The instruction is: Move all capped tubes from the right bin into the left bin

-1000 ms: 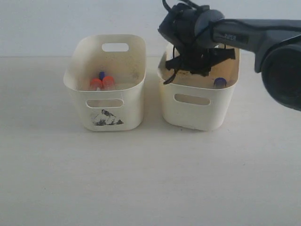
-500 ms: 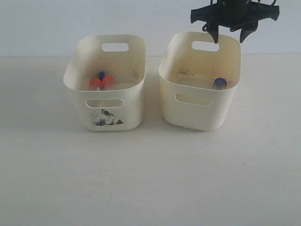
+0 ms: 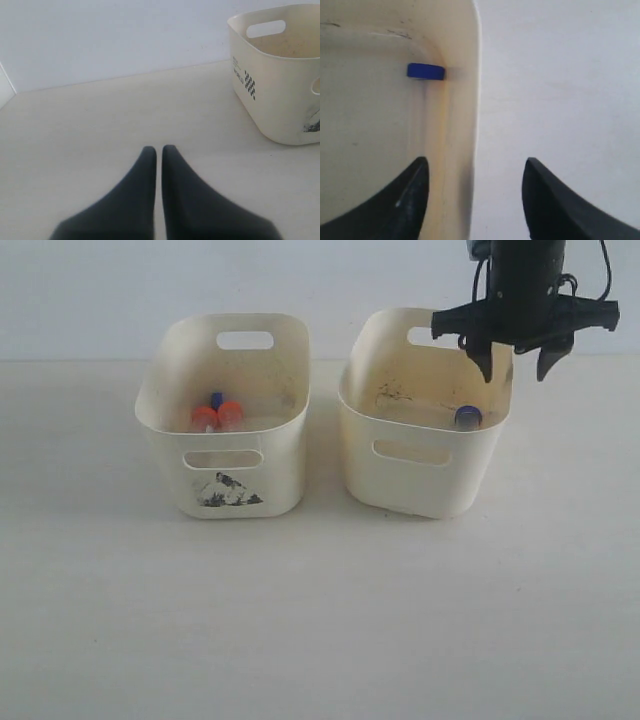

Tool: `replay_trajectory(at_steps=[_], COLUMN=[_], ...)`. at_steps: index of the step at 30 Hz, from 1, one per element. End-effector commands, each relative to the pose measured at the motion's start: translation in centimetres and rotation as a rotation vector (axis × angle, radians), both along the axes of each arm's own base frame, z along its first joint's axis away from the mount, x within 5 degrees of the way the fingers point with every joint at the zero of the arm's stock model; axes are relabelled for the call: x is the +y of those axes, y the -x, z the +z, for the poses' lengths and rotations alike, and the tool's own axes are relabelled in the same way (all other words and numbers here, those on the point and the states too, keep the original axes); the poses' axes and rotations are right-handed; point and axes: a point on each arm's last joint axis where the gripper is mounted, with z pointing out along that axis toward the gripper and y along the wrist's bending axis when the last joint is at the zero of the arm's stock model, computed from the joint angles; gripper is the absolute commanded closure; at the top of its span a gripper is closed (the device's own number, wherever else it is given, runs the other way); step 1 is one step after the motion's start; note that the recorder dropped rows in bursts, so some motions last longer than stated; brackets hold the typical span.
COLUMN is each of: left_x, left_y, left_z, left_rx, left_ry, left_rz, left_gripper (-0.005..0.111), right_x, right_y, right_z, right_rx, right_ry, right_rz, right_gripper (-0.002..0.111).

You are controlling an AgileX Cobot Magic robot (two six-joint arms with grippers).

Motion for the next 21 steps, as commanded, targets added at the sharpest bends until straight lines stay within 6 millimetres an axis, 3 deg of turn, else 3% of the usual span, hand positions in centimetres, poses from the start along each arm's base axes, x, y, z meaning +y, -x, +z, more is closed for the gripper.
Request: replay_trajectory(at_steps=[1, 2, 5, 13, 21], left_x=[0.0, 0.0, 0.0, 0.0, 0.0], left_y=[0.0, 0.0, 0.0, 0.0, 0.0], left_z=[0.3, 0.3, 0.3, 0.3, 0.3], left_rx=[-0.021, -0.021, -0.021, -0.021, -0.021], left_ry=[0.013, 0.013, 0.013, 0.013, 0.013], left_rz=[0.001, 0.001, 0.001, 0.001, 0.001], left_gripper=[0.102, 0.102, 0.102, 0.102, 0.102], right_x=[-1.0, -1.0, -1.1, 1.6, 2.9], right_y=[0.5, 0.5, 0.4, 0.0, 0.1], right_z=[-0.6, -0.7, -0.5, 3.8, 4.4], right_rx=[0.010, 0.009, -0.001, -0.147, -0.135], right_ry=[0.060, 0.058, 0.072, 0.253, 0.322], right_rz=[-0.051, -0.059, -0.055, 0.104, 0.236], right_gripper=[0.088, 0.108, 0.108, 0.108, 0.108])
